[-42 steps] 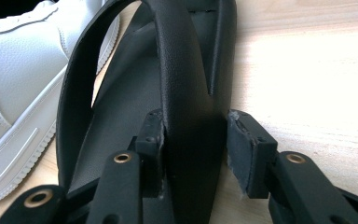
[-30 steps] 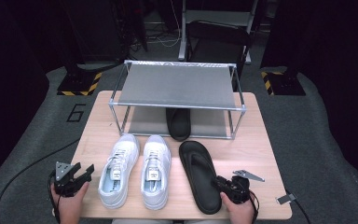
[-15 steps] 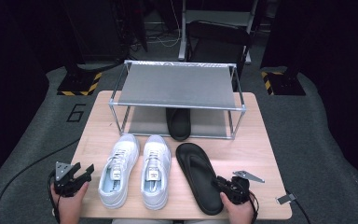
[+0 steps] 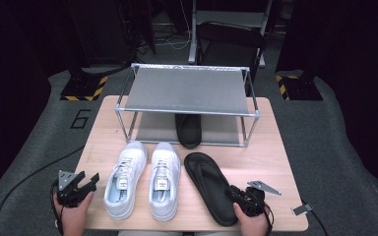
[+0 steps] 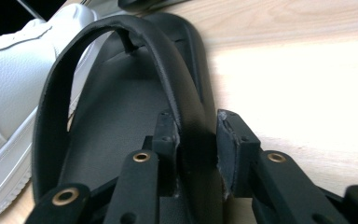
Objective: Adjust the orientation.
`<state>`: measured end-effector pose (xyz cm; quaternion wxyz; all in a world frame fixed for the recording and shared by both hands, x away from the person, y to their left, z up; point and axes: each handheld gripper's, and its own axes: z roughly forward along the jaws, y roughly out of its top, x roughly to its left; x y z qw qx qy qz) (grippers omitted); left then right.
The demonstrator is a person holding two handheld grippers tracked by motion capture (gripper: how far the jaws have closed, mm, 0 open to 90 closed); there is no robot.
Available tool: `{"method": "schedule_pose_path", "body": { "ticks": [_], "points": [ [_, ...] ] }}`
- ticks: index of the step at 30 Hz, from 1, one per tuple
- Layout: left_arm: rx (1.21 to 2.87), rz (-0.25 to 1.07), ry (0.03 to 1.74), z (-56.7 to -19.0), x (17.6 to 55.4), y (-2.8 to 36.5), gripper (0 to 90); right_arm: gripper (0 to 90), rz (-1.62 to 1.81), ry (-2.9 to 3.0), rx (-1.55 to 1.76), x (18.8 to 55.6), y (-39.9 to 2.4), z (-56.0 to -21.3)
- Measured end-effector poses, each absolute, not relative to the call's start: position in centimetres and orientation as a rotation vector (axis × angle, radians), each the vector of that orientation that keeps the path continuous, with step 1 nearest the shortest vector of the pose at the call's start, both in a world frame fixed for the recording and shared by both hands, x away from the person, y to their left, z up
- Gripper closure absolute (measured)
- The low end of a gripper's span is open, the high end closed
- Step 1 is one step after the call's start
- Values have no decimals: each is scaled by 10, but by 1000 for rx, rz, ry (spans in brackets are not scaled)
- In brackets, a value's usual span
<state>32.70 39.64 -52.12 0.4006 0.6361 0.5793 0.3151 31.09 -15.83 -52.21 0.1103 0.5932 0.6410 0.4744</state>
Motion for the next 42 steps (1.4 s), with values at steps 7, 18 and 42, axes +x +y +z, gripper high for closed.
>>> {"method": "schedule_pose_path", "body": {
  "ticks": [7,18,42],
  "points": [
    [1607,795,1468,-521,327,396,404,797,1387,1893,1700,308,-157,-518],
    [1606,799,1466,-521,327,396,404,669,1431,1962,1658,308,-153,-518],
    [1612,808,1466,-521,327,395,404,539,1468,2090,1777,303,-161,-531]
  ]
}}
